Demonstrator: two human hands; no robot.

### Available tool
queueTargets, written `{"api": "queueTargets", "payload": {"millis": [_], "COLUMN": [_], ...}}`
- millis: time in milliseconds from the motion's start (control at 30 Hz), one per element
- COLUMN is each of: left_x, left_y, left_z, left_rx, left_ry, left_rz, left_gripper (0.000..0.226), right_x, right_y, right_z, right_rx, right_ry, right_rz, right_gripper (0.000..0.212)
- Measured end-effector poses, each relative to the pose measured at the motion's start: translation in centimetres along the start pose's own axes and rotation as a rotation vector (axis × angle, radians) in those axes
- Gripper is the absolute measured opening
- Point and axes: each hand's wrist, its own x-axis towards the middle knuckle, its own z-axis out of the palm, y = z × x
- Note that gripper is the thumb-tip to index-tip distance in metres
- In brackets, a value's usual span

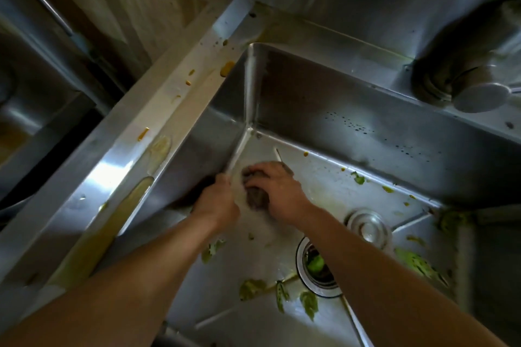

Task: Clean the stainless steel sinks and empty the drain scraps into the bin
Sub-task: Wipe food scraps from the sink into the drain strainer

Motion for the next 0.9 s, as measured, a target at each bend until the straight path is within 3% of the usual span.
{"api": "queueTargets", "payload": {"millis": [100, 200, 333, 467, 533, 667, 800, 900], "left_x": [-0.2, -0.7, -0.7, 0.3, 0.7, 1.0, 1.1, 0.5], "left_y": [0.4, 0.9, 1.9, 2.8, 2.8, 2.6, 2.8, 3.2], "left_z": [0.0, 0.3, 1.0, 1.7, 2.0, 2.6, 2.3, 2.3], "left_rx": [0.097, 0.175, 0.229, 0.202, 0.241, 0.283, 0.307, 0.389], "left_ry": [-0.005, -0.029, -0.046, -0.043, -0.083, -0.100, -0.100, -0.091], "left_rz": [-0.024, -0.008, 0.089, 0.230, 0.258, 0.226, 0.233, 0.232], "left_gripper": [0.048, 0.054, 0.063, 0.069, 0.074, 0.075, 0.074, 0.064], "right_x": [-5.6, -10.2, -10.9, -6.6, -3.8, -1.2, -3.5, -6.6], "right_y": [0.3, 0.4, 0.2, 1.2, 2.2, 4.6, 5.0, 3.4], "right_z": [0.7, 1.2, -1.8, -6.1, -7.0, -5.7, -3.8, -3.0], "right_rx": [-0.018, -0.047, -0.036, -0.003, -0.123, -0.346, -0.171, -0.163], "right_ry": [-0.030, 0.003, -0.117, 0.197, 0.254, 0.124, 0.080, -0.014], "right_rz": [0.047, 0.068, 0.152, 0.267, 0.292, 0.249, 0.298, 0.283], "right_gripper": [0.051, 0.040, 0.046, 0.055, 0.053, 0.041, 0.062, 0.063]}}
